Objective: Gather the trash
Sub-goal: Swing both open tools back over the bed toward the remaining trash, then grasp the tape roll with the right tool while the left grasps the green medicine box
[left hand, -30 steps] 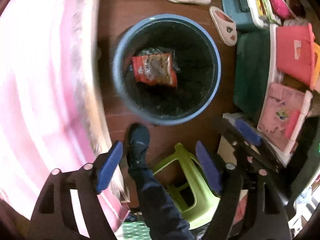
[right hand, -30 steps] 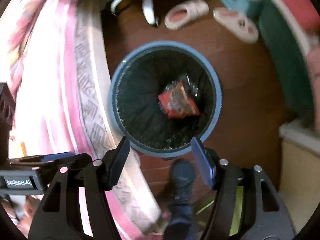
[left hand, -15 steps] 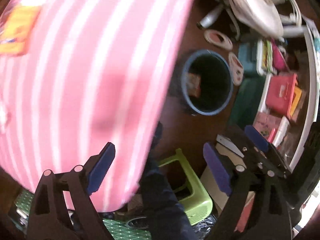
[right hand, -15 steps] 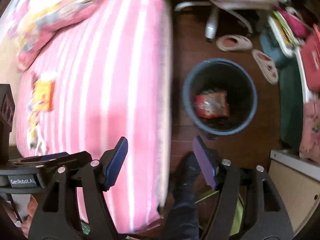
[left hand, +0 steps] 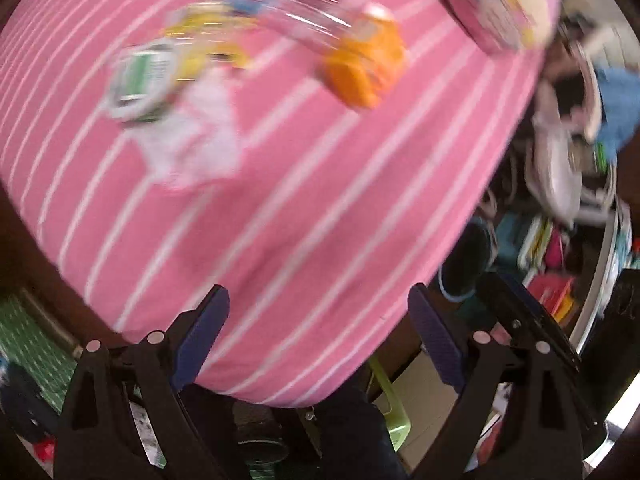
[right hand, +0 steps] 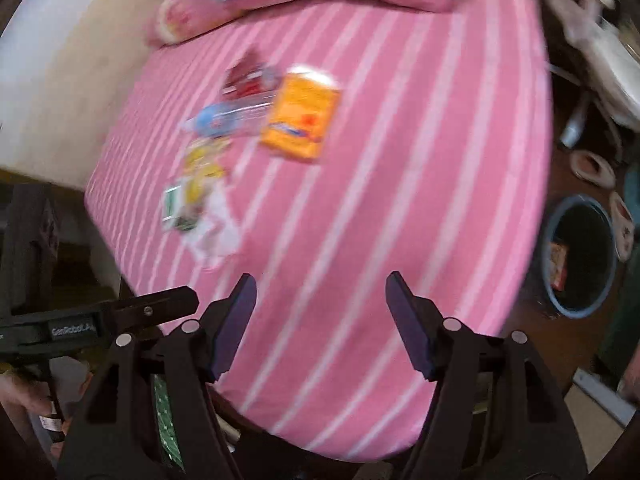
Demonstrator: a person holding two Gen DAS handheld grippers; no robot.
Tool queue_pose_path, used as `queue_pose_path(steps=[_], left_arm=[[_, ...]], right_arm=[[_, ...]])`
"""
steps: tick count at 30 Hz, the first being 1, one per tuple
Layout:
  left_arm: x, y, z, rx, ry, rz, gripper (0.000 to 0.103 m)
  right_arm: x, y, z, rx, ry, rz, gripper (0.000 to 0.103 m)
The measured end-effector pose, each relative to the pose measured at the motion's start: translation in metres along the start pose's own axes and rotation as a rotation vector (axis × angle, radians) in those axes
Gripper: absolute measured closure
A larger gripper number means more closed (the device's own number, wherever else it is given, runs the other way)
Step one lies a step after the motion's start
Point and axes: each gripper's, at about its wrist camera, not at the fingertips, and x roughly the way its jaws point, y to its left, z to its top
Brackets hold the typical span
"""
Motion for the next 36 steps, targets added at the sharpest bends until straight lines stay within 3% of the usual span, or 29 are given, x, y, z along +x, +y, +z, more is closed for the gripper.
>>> queue_pose_path(steps=[7,17,22,29,30,31,32,36], left_arm=[[-0.024,0.110,0.022,-0.184,-0.057,-0.036,0.015],[-0.008,0.209,0.059,-0.347,-0.062,-0.070,0.015],[0.017,0.232,0.073,-0.396,-0.039,-0.106,0.015],[0.043,0.249,0.084,-0.440,-0.008,-0.129,0.015],[0.045,0.251,0.084,-0.445,-0.004,-0.133,0.015],[0.048,0.252,0.085,-0.449,0.002,-0.136,0.015],[0.049,0.253,0.086,-0.449,0.005,-0.135,0.015],[0.051,0.248,0.095,-0.419,0.008,-0.124,0.015]], right_arm=[[0.045,0.093,0.022,-0.092,0.046,0.051,0.036],[0.130,0.176,0.059,-0.088,0.138,0.140,0.042],[0.180,0.192,0.076,-0.033,0.191,0.146,0.051],[0.237,0.194,0.090,0.032,0.264,0.136,0.055],[0.243,0.194,0.092,0.043,0.275,0.143,0.061],[0.249,0.194,0.093,0.053,0.288,0.153,0.081],[0.254,0.193,0.094,0.065,0.301,0.168,0.086],[0.248,0.184,0.101,0.137,0.278,0.270,0.090]])
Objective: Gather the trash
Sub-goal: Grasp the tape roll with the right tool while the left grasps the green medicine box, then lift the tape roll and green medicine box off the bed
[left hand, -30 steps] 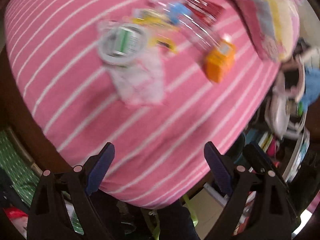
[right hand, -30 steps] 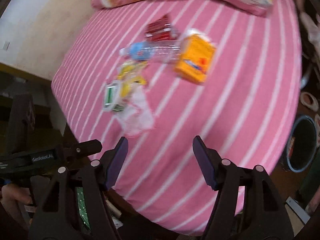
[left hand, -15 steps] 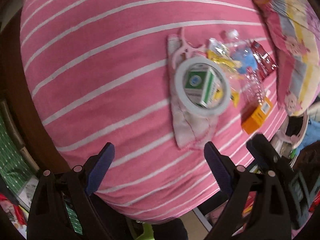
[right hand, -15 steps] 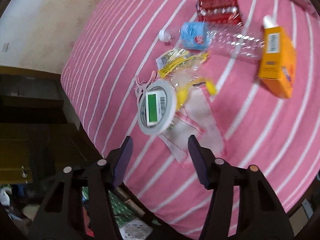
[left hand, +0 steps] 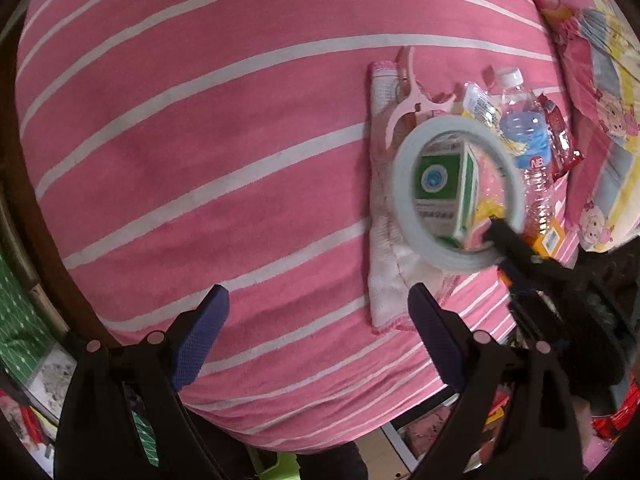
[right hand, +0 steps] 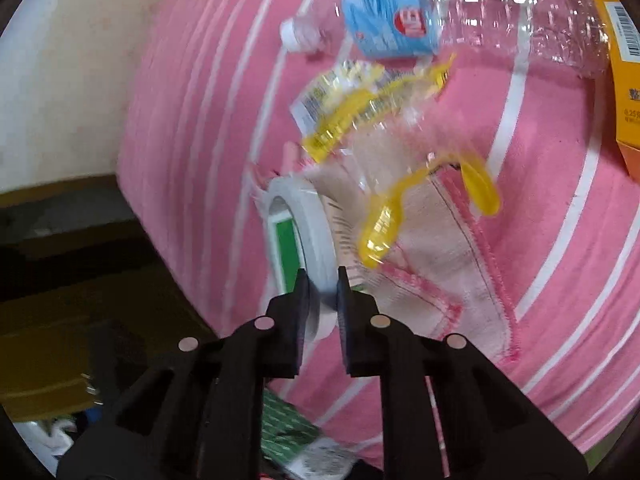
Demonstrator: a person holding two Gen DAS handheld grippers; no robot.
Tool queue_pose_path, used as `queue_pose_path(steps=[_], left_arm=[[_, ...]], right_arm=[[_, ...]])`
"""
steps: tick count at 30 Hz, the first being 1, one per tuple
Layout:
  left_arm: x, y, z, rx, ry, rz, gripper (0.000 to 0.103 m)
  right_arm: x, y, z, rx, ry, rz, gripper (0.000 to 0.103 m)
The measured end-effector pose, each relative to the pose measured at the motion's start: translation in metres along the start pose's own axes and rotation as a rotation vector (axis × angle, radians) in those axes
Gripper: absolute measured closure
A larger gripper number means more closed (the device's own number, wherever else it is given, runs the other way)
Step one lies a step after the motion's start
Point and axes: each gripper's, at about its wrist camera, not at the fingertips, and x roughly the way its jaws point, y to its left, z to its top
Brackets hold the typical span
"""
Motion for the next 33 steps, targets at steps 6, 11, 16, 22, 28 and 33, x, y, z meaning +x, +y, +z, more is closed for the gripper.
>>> queue_pose_path(steps=[6,11,16,22,28,33], left_arm=[[0.003,-0.027,0.016,0.057,-0.007,0.002,0.015],[0.014,-0.053,0.028,0.127,-0.009,0.067,0.015],[0.022,-0.075,0.035,0.236,-0.039,0.170,0.015],[0.044,-0.108,0.041,0.360,0.000,0.232,0.015],[0.066,-0.116,0.039,0.386,0.076,0.228,0.039],[0.057,-0.113,0.030,0.320,0.061,0.132,0.059]], right_arm=[[-0.037,-0.001,0.006,0.049,-0.052,0.165,0.092],[-0.059,-0.019,0.015,0.144,-0.114,0.242,0.092],[-0.068,-0.031,0.022,0.179,-0.139,0.267,0.092],[-0.080,-0.044,0.021,0.207,-0.173,0.275,0.092],[-0.087,-0.060,0.008,0.229,-0.185,0.267,0.092],[-0.100,-0.061,-0.001,0.225,-0.204,0.269,0.092]])
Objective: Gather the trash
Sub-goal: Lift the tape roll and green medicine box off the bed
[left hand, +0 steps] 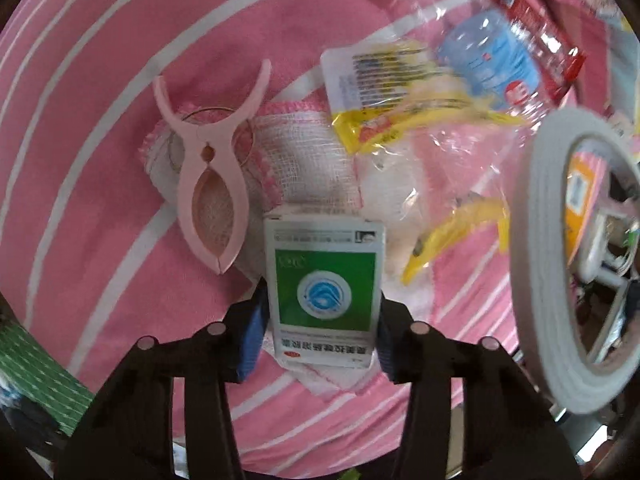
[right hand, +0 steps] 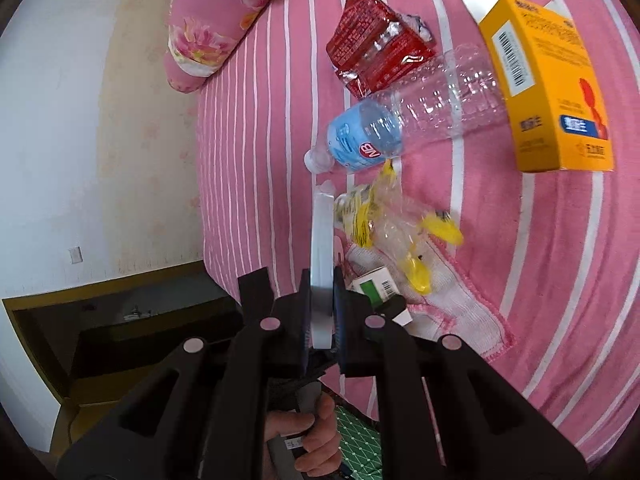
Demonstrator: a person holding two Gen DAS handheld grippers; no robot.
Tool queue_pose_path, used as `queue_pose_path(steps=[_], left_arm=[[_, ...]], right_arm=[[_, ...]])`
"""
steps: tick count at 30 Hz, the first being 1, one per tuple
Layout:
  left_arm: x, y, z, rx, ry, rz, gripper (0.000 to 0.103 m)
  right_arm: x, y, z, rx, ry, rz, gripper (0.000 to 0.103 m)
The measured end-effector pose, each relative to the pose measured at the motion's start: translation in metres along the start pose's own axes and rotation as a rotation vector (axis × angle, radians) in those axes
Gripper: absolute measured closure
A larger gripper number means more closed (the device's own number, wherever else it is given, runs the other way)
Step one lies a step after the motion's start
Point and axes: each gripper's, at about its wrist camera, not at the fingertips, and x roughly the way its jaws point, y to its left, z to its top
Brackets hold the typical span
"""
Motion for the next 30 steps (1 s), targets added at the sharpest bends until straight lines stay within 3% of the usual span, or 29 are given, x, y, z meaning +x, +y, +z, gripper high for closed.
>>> queue_pose_path(steps=[11,15,18,24,27,30], left_arm=[[-0.044,0.007,-0.055,-0.106,-0.060,-0.179,0.059],[-0.052,0.020,-0.075,-0.120,-0.053,-0.159,0.055],[-0.043,0.039,-0.085,-0.138,-0.027,-0.129,0.044],[-0.026,0.071,-0.100,-0.174,0.004,-0.091,0.044],[-0.027,0.072,-0.103,-0.170,-0.003,-0.108,0.044],[-0.033,0.048,-0.092,-0.096,-0.046,-0.098,0.042]], right_arm=[[-0.034,0.025,-0.019,-0.024,-0.029,0.031,0.092],[-0.040,0.030,-0.030,-0.039,-0.025,0.031,0.092],[-0.040,0.028,-0.040,-0.040,-0.016,0.030,0.092],[-0.031,0.014,-0.065,-0.031,0.011,0.014,0.092],[-0.030,0.008,-0.074,-0.025,0.017,0.011,0.092],[-0.031,0.006,-0.079,-0.027,0.016,0.014,0.092]])
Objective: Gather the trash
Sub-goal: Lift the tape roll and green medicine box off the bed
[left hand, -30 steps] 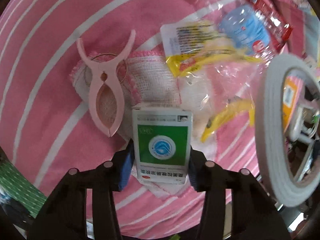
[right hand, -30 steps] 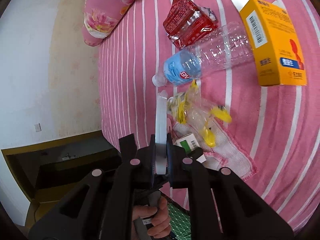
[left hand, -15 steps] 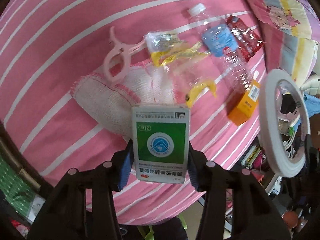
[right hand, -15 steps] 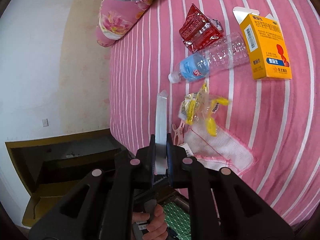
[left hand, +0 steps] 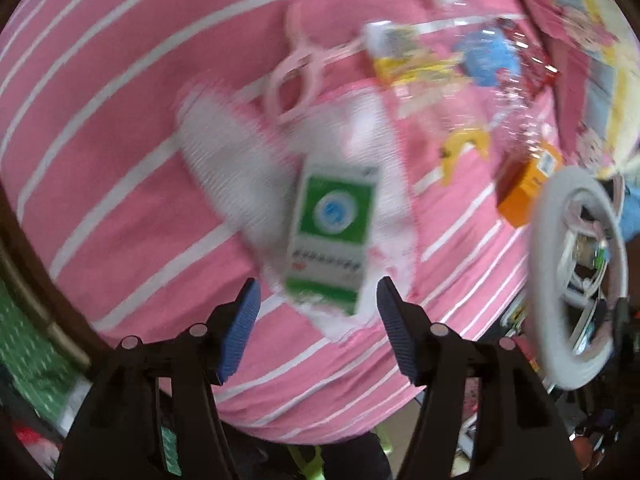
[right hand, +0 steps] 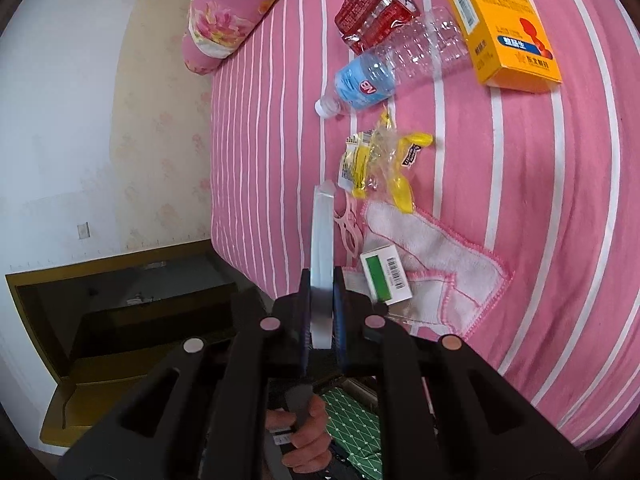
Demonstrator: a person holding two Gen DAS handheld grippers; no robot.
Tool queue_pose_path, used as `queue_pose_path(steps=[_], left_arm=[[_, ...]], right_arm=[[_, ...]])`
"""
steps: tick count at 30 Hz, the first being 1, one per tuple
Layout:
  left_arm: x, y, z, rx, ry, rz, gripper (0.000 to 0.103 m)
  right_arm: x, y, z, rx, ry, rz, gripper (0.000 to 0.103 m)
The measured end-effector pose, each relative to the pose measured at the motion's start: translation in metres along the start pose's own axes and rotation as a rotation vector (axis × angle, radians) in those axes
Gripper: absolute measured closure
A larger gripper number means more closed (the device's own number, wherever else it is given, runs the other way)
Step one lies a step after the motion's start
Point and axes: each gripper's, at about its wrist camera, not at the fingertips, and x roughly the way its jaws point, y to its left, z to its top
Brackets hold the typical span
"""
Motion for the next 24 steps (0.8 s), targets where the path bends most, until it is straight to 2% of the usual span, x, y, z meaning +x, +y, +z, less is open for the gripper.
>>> queue_pose_path(steps=[3,7,8,9,10,11,13,17,24], left_arm=[[0.006,-0.016,0.010,0.056,-0.004,0.028,0.038],[0.029,-0.027,0.022,0.088,0.023,0.054,0.041],[0.032,-0.027,0.023,0.090,0.031,0.051,0.044],[0.035,-0.028,0.023,0.094,0.038,0.047,0.056],[0.037,-0.031,0.022,0.100,0.051,0.044,0.062],[0.037,-0.033,0.020,0.107,0.045,0.048,0.063],[0.029,-0.034,0.015,0.114,0.026,0.054,0.063],[0.002,-0.034,0.002,0.086,0.004,0.016,0.063],[-0.057,-0.051,-0.015,0.090,-0.058,-0.026,0.063]], right_arm=[[-0.001,-0.004,-0.001,0.004,-0.009,0.003,0.092],[-0.004,-0.011,0.001,0.008,-0.026,0.001,0.092],[-0.005,-0.013,0.001,0.010,-0.029,0.000,0.092],[-0.007,-0.015,0.001,0.014,-0.033,0.000,0.092],[-0.008,-0.017,0.001,0.016,-0.035,0.000,0.092],[-0.010,-0.018,0.000,0.019,-0.036,-0.002,0.092],[-0.015,-0.020,0.000,0.026,-0.038,0.000,0.092],[-0.027,-0.011,-0.001,0.024,-0.041,0.015,0.092],[-0.052,0.025,-0.003,-0.024,-0.032,0.046,0.092]])
